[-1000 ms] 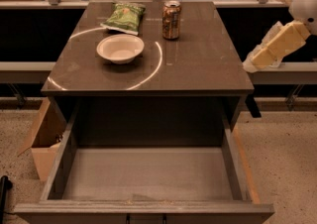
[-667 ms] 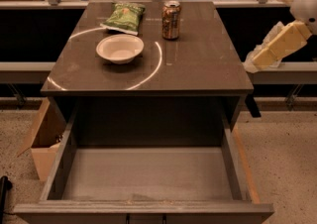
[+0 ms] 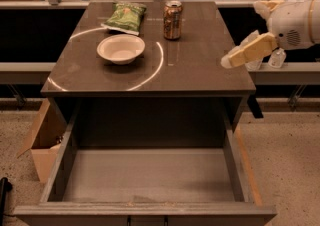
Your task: Place orange can into top drawer
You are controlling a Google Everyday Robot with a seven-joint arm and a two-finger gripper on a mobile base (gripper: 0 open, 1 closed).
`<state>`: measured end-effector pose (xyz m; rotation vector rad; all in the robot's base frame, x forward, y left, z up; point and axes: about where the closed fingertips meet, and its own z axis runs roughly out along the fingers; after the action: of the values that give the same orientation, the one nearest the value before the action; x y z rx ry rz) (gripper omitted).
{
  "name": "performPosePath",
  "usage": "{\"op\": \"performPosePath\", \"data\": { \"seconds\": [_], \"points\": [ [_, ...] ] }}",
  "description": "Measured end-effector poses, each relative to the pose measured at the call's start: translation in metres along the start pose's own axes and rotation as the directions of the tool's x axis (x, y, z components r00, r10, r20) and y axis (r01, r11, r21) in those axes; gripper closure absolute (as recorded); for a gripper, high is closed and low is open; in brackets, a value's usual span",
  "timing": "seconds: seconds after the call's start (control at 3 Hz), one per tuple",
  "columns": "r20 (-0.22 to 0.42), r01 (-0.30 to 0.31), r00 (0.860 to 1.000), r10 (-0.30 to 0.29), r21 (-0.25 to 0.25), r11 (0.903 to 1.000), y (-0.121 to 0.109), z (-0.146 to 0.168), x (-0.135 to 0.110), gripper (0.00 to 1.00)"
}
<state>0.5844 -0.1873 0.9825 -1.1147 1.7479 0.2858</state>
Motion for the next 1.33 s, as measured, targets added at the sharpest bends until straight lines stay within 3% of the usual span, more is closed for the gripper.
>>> {"op": "performPosePath", "data": {
  "seconds": [0.33, 0.67, 1.0, 1.33],
  "points": [
    [0.132, -0.059, 0.99, 0.055, 0.027, 0.9979, -0.024, 0.045, 0.009, 0.0],
    [0.184, -0.084, 0.98, 0.074, 0.05, 0.9952, -0.054, 0.086, 0.023, 0.0],
    [0.166, -0.077, 0.984, 0.06, 0.097, 0.9923, -0.092, 0.127, 0.041, 0.0],
    [0.167, -0.077, 0.984, 0.06, 0.097, 0.9923, -0.092, 0.127, 0.041, 0.0]
  ]
}}
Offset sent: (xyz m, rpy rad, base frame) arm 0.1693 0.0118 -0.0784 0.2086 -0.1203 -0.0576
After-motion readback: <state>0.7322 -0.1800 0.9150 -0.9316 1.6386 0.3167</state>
